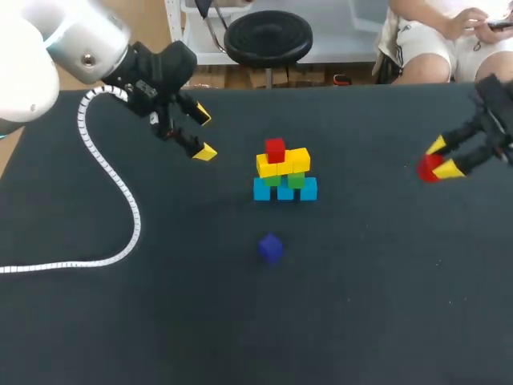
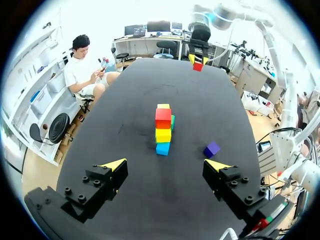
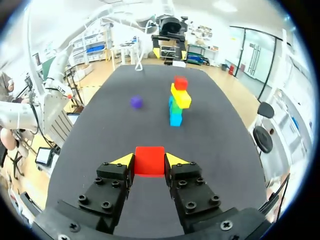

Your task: Place the blue cubes, place green cubes on the blue cubes, place the yellow cubes on the green cubes, then place the red cubes on the yellow cubes, and place purple cube on the red cubes.

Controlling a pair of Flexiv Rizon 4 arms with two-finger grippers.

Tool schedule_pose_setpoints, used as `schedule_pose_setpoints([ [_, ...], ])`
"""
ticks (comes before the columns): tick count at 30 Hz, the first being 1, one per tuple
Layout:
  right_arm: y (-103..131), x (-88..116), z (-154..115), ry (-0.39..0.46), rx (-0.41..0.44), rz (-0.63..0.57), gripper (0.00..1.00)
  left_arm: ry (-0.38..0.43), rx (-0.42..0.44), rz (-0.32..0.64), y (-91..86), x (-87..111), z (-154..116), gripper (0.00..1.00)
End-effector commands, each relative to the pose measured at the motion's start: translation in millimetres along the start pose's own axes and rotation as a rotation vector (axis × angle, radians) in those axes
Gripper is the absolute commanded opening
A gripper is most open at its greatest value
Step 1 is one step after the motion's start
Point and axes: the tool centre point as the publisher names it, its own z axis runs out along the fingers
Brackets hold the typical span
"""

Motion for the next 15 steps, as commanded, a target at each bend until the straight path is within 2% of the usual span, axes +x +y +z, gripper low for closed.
schedule_pose_setpoints([
  [1,-22,-26,11,0.028,-0.08,-0.017,0.0,0.0,0.004,0.002,1.9,0.2,0,1.0],
  [8,-34,-60,27,0.046,-0.137,-0.084,0.0,0.0,0.004,0.002,1.9,0.2,0,1.0],
  [15,-34,-82,38,0.025,-0.153,-0.151,0.0,0.0,0.004,0.002,1.9,0.2,0,1.0],
])
